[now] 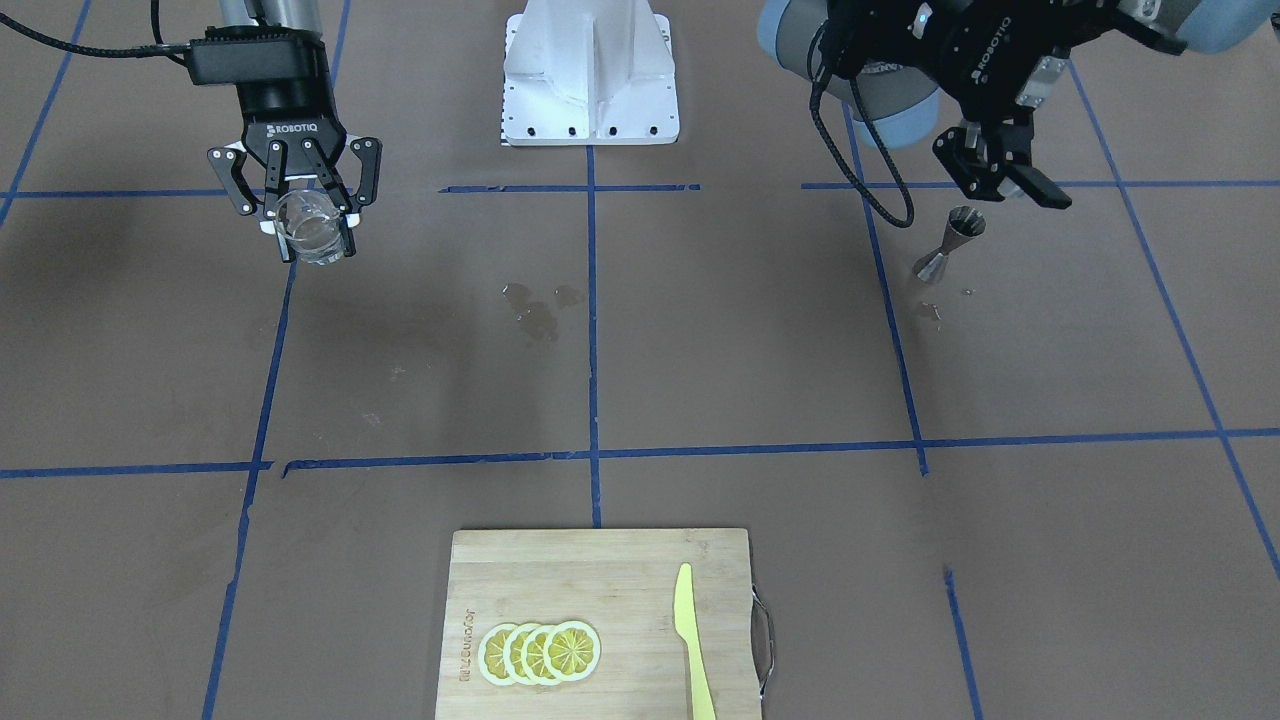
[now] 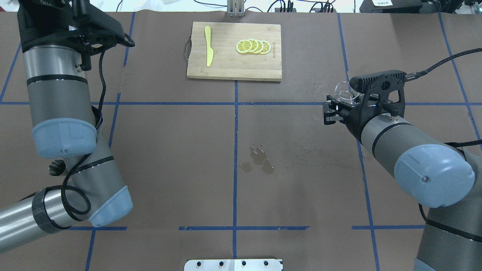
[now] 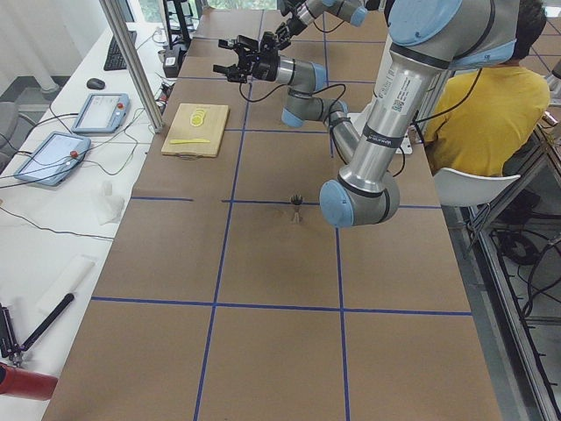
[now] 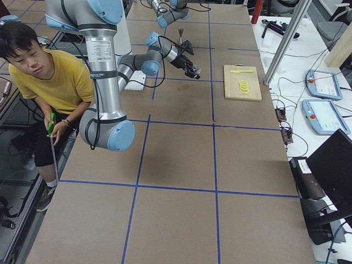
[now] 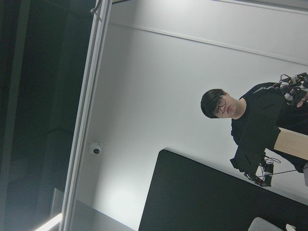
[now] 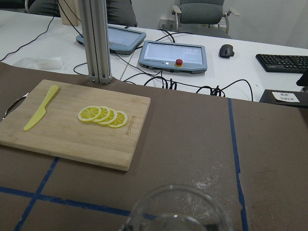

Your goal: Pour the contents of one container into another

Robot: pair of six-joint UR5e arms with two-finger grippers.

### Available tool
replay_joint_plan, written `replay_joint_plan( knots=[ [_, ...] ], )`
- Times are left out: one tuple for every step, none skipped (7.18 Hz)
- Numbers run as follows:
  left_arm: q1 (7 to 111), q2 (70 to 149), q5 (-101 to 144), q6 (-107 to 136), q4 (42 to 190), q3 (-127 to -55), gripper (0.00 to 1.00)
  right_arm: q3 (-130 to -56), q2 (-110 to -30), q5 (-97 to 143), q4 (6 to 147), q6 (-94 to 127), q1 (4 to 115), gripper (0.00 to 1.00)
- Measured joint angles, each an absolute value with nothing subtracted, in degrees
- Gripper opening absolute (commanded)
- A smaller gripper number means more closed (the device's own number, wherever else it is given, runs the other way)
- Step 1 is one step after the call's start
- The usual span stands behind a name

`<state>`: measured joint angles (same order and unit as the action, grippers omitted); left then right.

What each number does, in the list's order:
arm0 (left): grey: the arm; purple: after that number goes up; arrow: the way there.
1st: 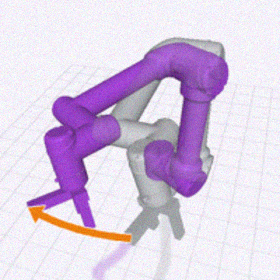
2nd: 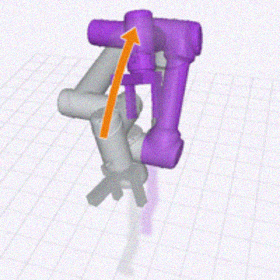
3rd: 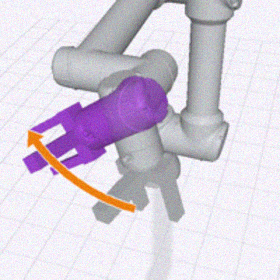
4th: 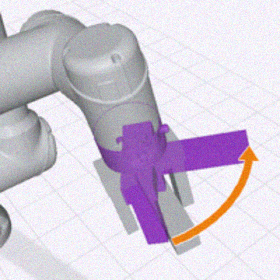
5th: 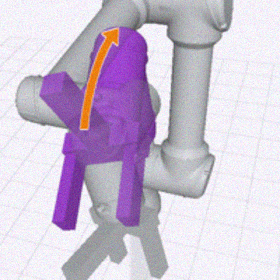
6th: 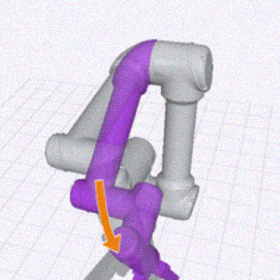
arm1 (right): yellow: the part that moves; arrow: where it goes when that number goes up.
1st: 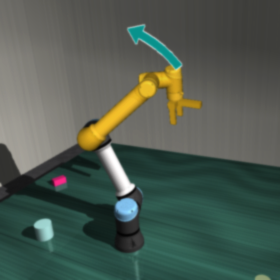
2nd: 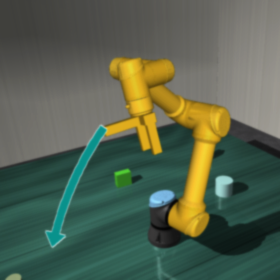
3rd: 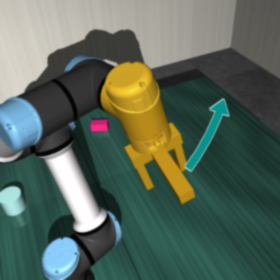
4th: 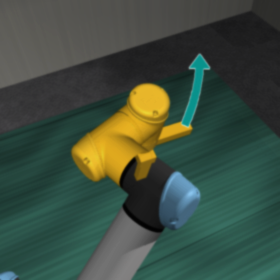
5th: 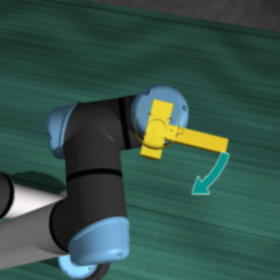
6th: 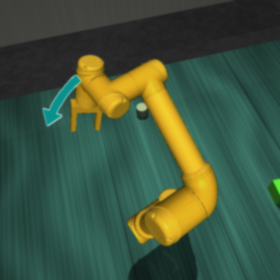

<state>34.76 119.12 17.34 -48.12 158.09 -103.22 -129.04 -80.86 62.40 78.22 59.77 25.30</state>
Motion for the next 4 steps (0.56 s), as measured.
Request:
replay_joint_plan(
  knots=[
    [38.95, 118.97, 26.40, -36.09, 151.33, -101.20, 1.00, -129.03, -80.86, 62.40, 78.22, 59.78, 25.35, 0.14],
    [43.66, 118.96, 36.46, -27.45, 148.00, -99.73, 1.00, -129.03, -80.86, 62.40, 78.22, 59.82, 25.38, 0.14],
    [47.74, 118.95, 46.15, -18.32, 146.64, -98.62, 1.00, -129.02, -80.88, 62.38, 78.22, 59.84, 25.39, 0.15],
    [51.32, 118.97, 55.84, -8.28, 146.16, -97.49, 1.00, -129.00, -81.05, 62.32, 78.22, 59.85, 25.40, 0.15]
  ],
)
